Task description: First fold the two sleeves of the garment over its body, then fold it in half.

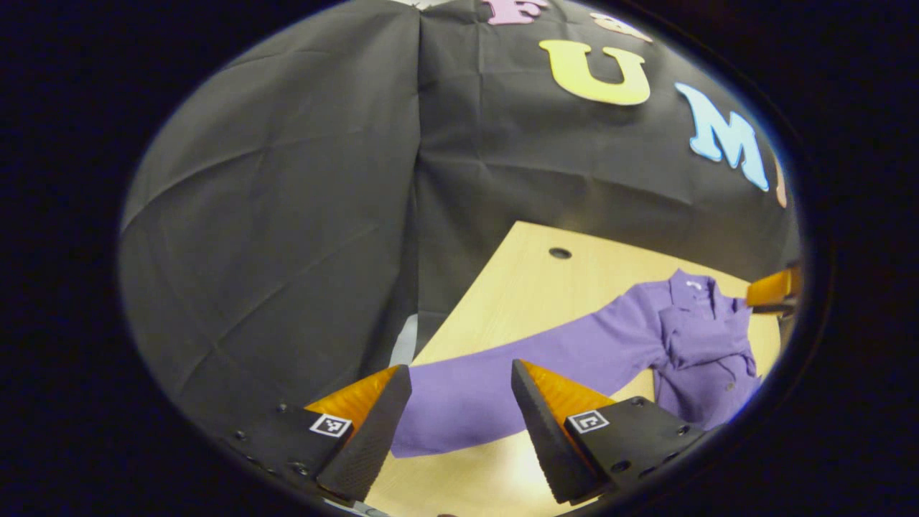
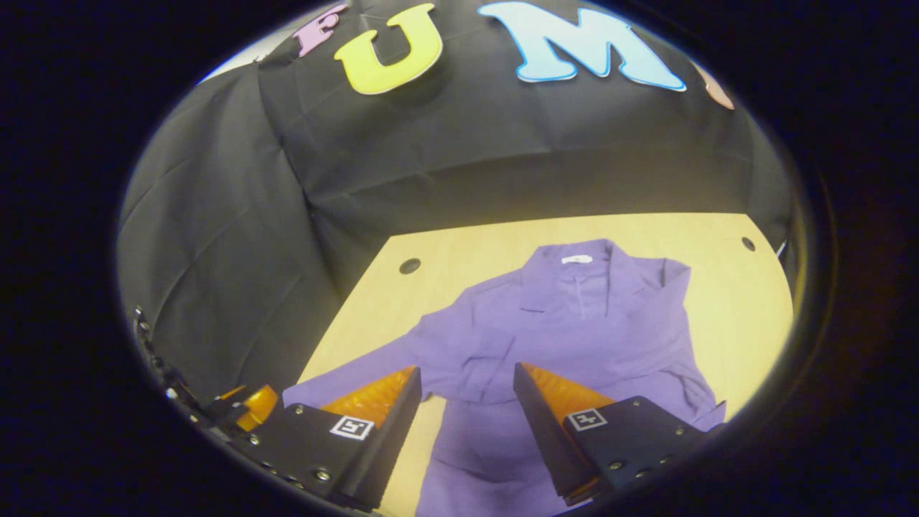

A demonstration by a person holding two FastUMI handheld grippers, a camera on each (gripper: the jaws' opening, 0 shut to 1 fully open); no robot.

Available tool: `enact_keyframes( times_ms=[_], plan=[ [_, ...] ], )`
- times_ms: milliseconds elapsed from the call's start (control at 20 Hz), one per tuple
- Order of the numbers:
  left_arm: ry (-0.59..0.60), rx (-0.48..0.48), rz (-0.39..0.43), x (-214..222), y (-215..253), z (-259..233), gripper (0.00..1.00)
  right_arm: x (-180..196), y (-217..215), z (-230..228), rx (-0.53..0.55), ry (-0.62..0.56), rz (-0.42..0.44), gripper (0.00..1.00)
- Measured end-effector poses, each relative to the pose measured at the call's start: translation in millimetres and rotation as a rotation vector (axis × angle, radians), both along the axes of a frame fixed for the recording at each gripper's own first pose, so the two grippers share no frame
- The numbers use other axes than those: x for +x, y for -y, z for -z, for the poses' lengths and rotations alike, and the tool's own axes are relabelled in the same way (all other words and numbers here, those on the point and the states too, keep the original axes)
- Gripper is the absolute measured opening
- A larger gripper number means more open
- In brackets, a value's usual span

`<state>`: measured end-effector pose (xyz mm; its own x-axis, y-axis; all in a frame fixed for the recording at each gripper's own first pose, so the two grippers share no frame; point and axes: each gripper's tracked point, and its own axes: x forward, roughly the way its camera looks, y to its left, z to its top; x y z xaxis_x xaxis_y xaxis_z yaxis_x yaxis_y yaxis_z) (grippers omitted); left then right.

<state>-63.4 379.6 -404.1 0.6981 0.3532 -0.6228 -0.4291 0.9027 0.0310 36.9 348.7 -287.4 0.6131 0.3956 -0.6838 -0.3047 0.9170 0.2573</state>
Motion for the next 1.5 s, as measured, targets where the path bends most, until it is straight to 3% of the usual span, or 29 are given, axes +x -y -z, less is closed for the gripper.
enact_keyframes(
  times_ms=[500,900,1000,1150,1200,1300,1400,1500],
  plan=[
    [-0.199,-0.074,-0.045,-19.7,-19.2,99.9,0.95,-8.4,68.9,-39.2,-0.031,0.085,0.101,0.82],
    [-0.141,-0.054,-0.058,-21.9,-14.1,99.2,0.95,-24.6,111.1,-38.6,-0.037,0.073,0.175,0.82],
    [-0.136,-0.04,-0.043,-17.0,-0.7,105.4,0.83,-27.1,122.6,-37.5,-0.03,0.067,0.193,0.82],
    [-0.112,-0.045,-0.051,-9.1,6.6,104.6,0.52,-30.6,141.6,-42.8,-0.036,0.078,0.216,0.82],
    [-0.116,-0.056,-0.055,-8.6,5.8,103.4,0.47,-31.8,146.9,-43.7,-0.039,0.079,0.224,0.82],
    [-0.108,-0.084,-0.064,-10.0,4.1,101.7,0.48,-31.4,159.1,-43.6,-0.037,0.081,0.246,0.82],
    [-0.1,-0.091,-0.08,-8.0,3.9,100.3,0.08,-30.9,169.8,-41.9,-0.031,0.078,0.267,0.82],
    [-0.15,-0.068,-0.089,-8.1,2.7,102.7,0.08,-31.4,181.7,-42.0,-0.031,0.078,0.287,0.82]
  ],
)
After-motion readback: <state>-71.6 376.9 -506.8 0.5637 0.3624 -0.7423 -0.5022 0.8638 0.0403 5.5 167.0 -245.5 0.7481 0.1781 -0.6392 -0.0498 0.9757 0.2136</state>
